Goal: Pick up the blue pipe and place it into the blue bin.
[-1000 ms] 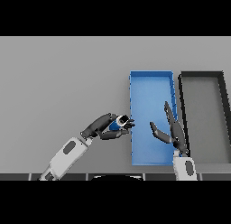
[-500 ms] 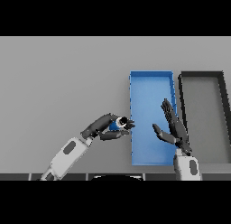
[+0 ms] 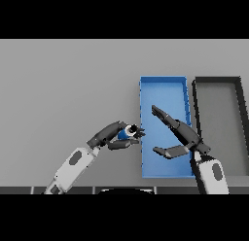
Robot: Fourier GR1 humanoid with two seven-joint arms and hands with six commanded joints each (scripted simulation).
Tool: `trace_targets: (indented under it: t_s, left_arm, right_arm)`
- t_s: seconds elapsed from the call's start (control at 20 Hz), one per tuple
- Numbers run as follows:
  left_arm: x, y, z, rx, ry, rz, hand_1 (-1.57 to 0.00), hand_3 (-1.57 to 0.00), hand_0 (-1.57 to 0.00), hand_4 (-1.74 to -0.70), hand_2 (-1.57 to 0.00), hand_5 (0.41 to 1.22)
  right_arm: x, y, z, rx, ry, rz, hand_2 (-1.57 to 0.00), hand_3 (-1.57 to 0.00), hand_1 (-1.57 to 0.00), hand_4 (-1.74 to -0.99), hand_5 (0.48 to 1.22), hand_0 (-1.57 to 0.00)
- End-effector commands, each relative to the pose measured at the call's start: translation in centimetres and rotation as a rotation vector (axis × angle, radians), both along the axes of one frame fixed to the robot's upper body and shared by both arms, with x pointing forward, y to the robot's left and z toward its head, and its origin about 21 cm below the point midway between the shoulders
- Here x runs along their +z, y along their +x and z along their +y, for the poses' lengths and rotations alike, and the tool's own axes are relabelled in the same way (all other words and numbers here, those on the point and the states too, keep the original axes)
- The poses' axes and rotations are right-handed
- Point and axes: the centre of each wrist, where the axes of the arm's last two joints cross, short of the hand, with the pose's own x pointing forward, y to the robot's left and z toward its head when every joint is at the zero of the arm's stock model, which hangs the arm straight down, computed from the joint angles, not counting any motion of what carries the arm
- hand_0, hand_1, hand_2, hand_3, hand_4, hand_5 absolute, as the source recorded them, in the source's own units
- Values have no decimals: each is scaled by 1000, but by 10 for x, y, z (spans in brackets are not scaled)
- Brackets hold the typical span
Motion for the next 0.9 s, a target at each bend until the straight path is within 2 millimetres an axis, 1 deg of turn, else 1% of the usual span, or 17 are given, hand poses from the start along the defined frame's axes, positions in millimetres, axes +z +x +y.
trace_targets:
  t_s: [0.0, 0.05, 0.15, 0.25, 0.3, 0.35, 0.4, 0.45, 0.5, 0.6, 0.65, 0.7, 0.75, 0.85]
  left_arm:
    - [2, 1, 1, -1, 1, -9, -1571, -1437, -1571, -1732, -1571, 1221]
    - [2, -2, -2, -6, 7, -17, -1571, -1436, -1571, -1732, -1571, 1221]
    - [2, -1, 0, 0, 11, -17, -1571, -1436, -1571, -1732, -1571, 1221]
    - [0, 3, 0, -9, 6, -4, -1571, -1437, -1571, -1732, -1571, 1221]
    - [0, 2, -2, -16, -3, 0, -1571, -1437, -1571, -1732, -1571, 1221]
    - [-3, 1, 1, -18, -1, 2, -1571, -1441, -1571, -1731, -1571, 1221]
    - [-3, 3, 1, -21, -15, -4, -1571, -1452, -1571, -1729, -1571, 1221]
    - [-2, 1, 0, -35, -24, -12, -1571, -1469, -1571, -1730, -1571, 1221]
    - [0, 2, -3, -39, -30, -11, -1571, -1484, -1571, -1731, -1571, 1221]
    - [-5, 2, 1, -36, -16, 11, -1571, -1504, -1571, -1730, -1571, 1221]
    - [-4, 1, 0, -42, -20, 15, -1571, -1511, -1571, -1730, -1571, 1221]
    - [-3, 3, 4, -50, -33, 10, -1571, -1517, -1571, -1731, -1571, 1221]
    - [-1, 6, 2, -44, -30, 15, -1571, -1515, -1571, -1733, -1571, 1221]
    - [0, 5, 3, -54, -28, 16, -1571, -1501, -1571, -1727, -1571, 1221]
  right_arm:
    - [6, 3, 4, 23, -19, -10, 1, 1, 1, -1297, 522, 1]
    - [13, 7, 10, 50, -33, -15, 1, 1, 1, -1295, 522, 1]
    - [26, 11, 20, 122, -46, -40, 1, 1, 1, -1300, 529, 1]
    - [34, 17, 33, 175, -82, -71, 1, 1, 1, -1304, 532, 1]
    - [36, 18, 38, 196, -93, -70, 1, 1, 1, -1294, 532, 1]
    - [37, 19, 43, 224, -107, -75, 1, 1, 1, -1282, 530, 1]
    - [38, 24, 52, 242, -121, -81, 1, 1, 1, -1270, 530, 1]
    - [43, 29, 57, 260, -119, -86, 1, 1, 1, -1260, 531, 1]
    - [43, 32, 62, 276, -121, -82, 1, 1, 1, -1251, 535, 1]
    - [47, 35, 73, 294, -134, -78, 1, 1, 1, -1233, 528, 1]
    - [46, 36, 77, 298, -146, -70, 1, 1, 1, -1226, 520, 1]
    - [45, 43, 82, 290, -154, -62, 1, 1, 1, -1225, 515, 1]
    - [45, 44, 88, 303, -149, -59, 1, 1, 1, -1222, 512, 1]
    - [47, 50, 96, 330, -156, -57, -23, 1, -1, -1225, 511, 1]
